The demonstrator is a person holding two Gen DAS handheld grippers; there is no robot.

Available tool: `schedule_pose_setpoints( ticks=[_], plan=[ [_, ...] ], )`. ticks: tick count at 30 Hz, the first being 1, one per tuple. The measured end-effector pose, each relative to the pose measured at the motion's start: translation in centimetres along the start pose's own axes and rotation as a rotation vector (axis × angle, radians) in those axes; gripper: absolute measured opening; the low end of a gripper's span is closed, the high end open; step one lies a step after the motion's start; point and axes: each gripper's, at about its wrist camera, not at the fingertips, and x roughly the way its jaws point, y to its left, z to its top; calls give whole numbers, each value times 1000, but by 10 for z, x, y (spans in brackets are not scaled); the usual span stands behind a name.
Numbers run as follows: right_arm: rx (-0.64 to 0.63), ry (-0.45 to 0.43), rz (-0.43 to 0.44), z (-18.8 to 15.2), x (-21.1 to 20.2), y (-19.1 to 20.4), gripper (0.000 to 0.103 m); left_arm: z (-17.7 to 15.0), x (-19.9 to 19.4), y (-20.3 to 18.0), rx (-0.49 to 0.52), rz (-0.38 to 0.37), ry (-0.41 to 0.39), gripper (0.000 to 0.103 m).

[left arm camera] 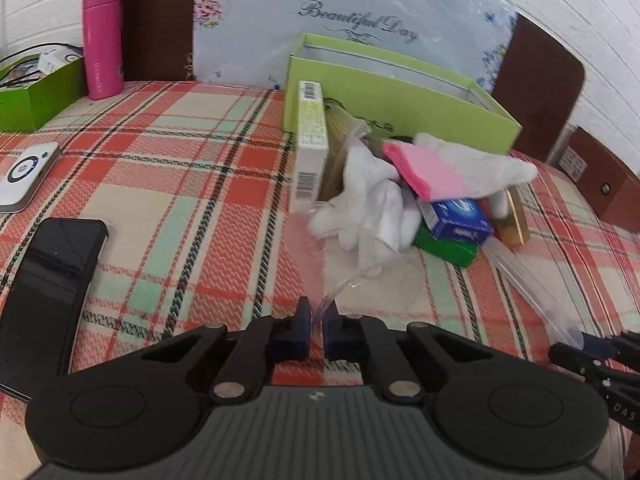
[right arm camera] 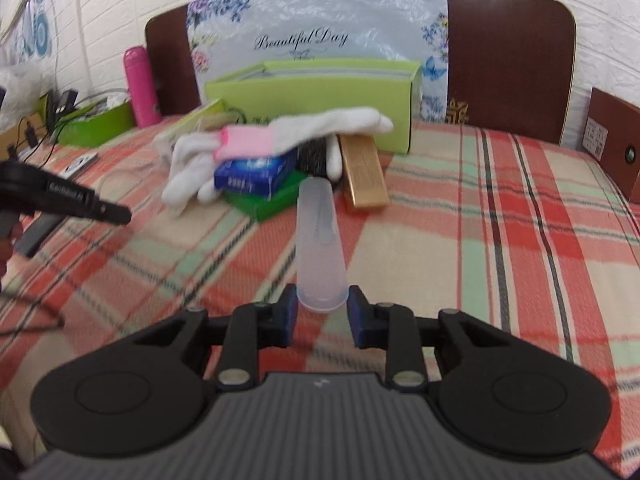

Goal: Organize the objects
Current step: 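Grasp clear tube with right tool while left grasps clear cup, drop both in box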

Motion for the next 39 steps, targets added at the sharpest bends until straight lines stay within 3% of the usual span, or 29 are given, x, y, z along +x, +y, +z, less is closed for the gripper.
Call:
schedule_pose_setpoints(
  ticks=[3,4,6,11,14,16,23,26,27,31,39],
  plan=[
    [-8,25,11,-11,-8,-2,28,-11,-9,-9,66,-27,32,5],
    [0,21,8,-12,-9,-2,39,-14,-11,-12,79,-9,26,5],
    [3,7,-18,-9,-7,-1,51,-16,-13,-14,74,12,-11,6],
    [-57,-47,-39,4,5,11,51,-13,-6,-18,69,17,-22,7],
    [-76,-42,-38,4,13,15,51,-14,-1,-18,70,34,-17,9],
    [-75,-30,-29,4,17,15,51,-14,3,-15,55,40,-14,17],
    [-34,-26,-31,7,27,10,50,-14,6,-17,63,32,-26,17],
    [-36,-33,-18,6,29,12,31,-14,5,-17,76,23,-26,14],
    [-48,-31,-12,6,29,14,27,-13,4,-16,71,13,-23,9],
    [-7,-39,64,7,20,15,27,-9,-6,-18,55,-36,-33,8],
    [59,-149,168,28,-9,14,27,20,-37,-32,101,-101,-155,8]
  ],
)
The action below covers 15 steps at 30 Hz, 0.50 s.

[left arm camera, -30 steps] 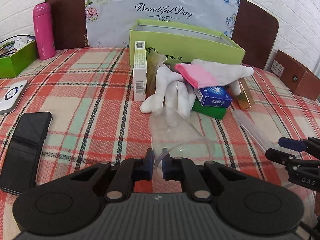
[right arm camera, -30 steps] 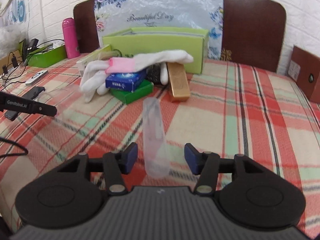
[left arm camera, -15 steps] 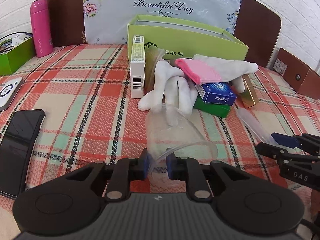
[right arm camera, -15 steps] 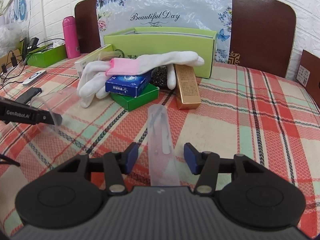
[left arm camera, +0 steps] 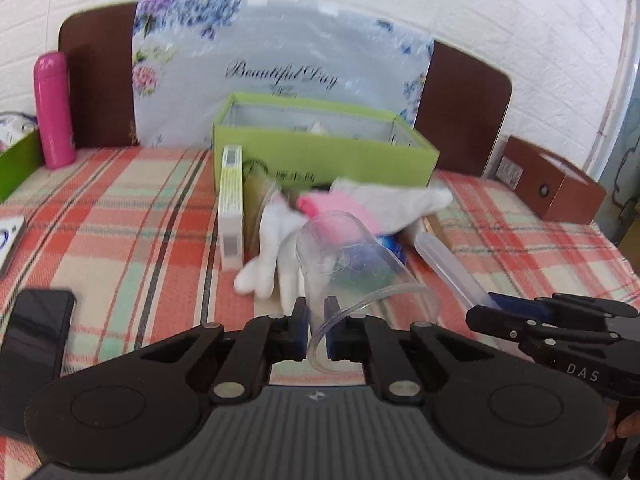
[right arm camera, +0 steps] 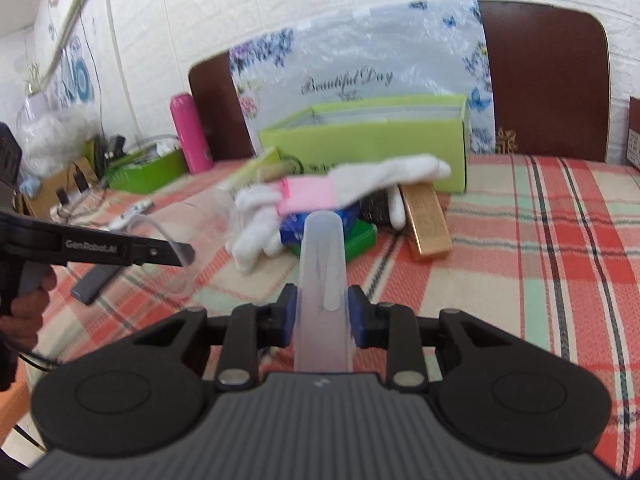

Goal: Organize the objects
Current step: 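Grasp clear tube with right tool while left grasps clear cup, drop both in box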

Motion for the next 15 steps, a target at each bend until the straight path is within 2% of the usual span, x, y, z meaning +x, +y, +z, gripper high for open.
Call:
schedule_pose_setpoints(
  ticks=[4,10,15],
  plan=[
    [-11,-71,7,23,-6,0,27,26,-4,-2,9,-19,-62,8],
    [-31,-169,-35,66,4,-8,27,70,-1,-6,38,0,-170,8],
    [-48,-209,-103,98,28,-16,27,110,26,1,28,10,-194,8]
  ],
)
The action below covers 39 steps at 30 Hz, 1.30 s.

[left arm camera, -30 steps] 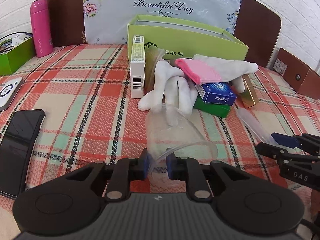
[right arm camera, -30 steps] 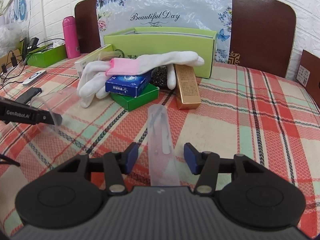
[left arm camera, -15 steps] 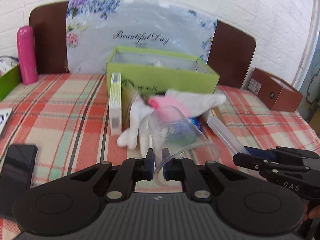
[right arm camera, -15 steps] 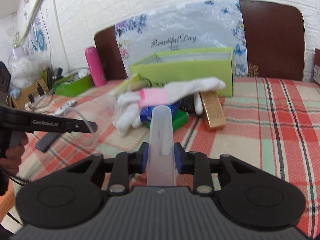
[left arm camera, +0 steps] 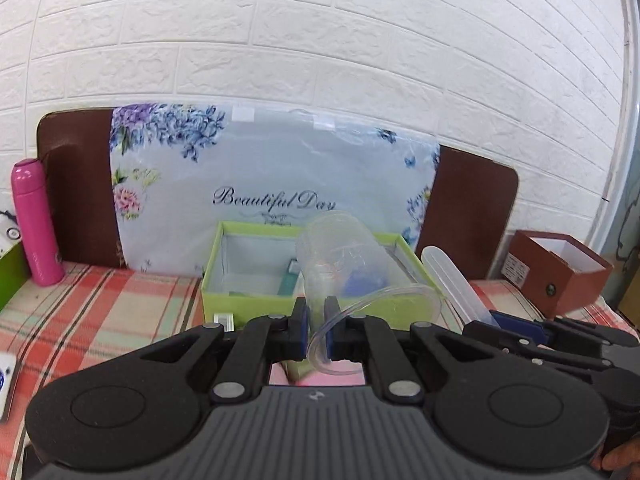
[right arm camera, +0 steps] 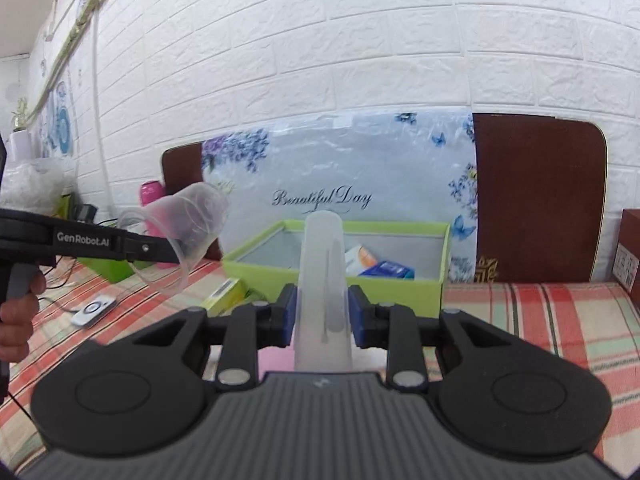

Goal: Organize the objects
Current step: 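Grasp clear tube with right tool while left grasps clear cup, drop both in box, then move both tools back to the table toward the gold box and tablet box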

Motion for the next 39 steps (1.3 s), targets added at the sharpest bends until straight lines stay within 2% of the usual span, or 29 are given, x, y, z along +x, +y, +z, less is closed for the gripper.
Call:
schedule_pose_setpoints(
  ticks=[4,11,17,20,21,22,23,24,25,26,27,28,31,35,39],
  plan=[
    [-11,-18,-52,15,33,-8,27,24,35,9,-4,33,2,8],
    [-43,-50,-198,37,89,-32,27,49,92,29,-9,95,25,8],
    [-56,1,-276,34,139,-50,27,48,137,38,-3,113,85,8],
    [-65,38,-299,26,160,-57,27,42,153,42,-2,136,87,8],
    [-77,52,-302,23,165,-57,27,38,156,42,1,155,82,18],
    [-86,65,-296,19,169,-58,35,33,159,43,3,174,94,47],
    [-88,71,-281,16,169,-59,40,29,159,43,5,192,112,64],
    [-90,60,-253,12,165,-59,49,25,158,43,9,204,113,81],
    [-96,35,-237,9,159,-57,62,20,153,43,18,210,91,82],
    [-109,10,-250,5,152,-55,71,17,149,42,29,213,86,82],
    [-126,-17,-277,2,145,-51,83,15,145,41,37,213,92,82],
    [-142,-44,-299,-1,138,-48,87,14,140,41,34,213,97,82],
    [-145,-70,-302,-6,117,-44,97,14,126,41,-21,206,116,82],
    [-116,-77,-287,-7,90,-39,100,13,100,35,-84,183,144,82],
    [-87,-111,-271,-5,57,-32,103,2,68,21,-94,167,138,82]
  ],
)
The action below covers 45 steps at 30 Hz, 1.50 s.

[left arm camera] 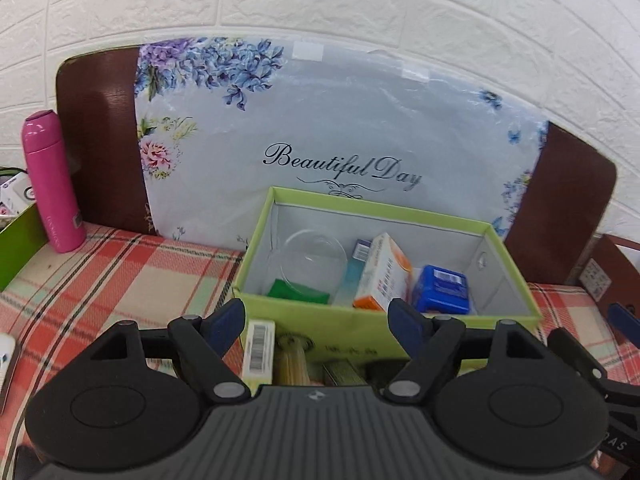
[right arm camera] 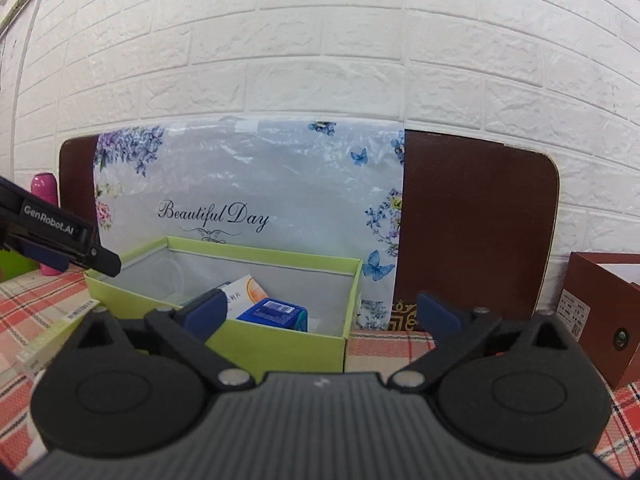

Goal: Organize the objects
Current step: 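Move both tools back to the table toward the gold box and tablet box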

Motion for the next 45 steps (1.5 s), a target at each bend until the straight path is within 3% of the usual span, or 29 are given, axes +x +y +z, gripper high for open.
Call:
schedule_pose_setpoints(
  ticks=[8,16,19,24,27,32,39,45],
  plan=[
    [52,14,30,-15,-54,2,103,-59,-52,-8,-13,-43,20,82],
    [99,128,23,-56,-81,3,103,-121,-54,13,-73,-2,150,82],
    [115,166,22,-68,-87,2,103,-123,-53,25,-110,17,152,82],
    [148,203,20,-78,-91,0,103,-103,-47,44,-162,52,59,82],
    [136,201,18,-78,-91,1,103,-91,-30,51,-164,75,48,80],
    [121,227,28,-82,-85,6,101,-86,3,57,-132,53,107,65],
    [65,267,60,-85,-68,14,81,-94,35,77,-192,-10,197,22],
    [14,283,64,-80,-35,20,69,-106,-5,86,-203,-122,231,20]
  ],
)
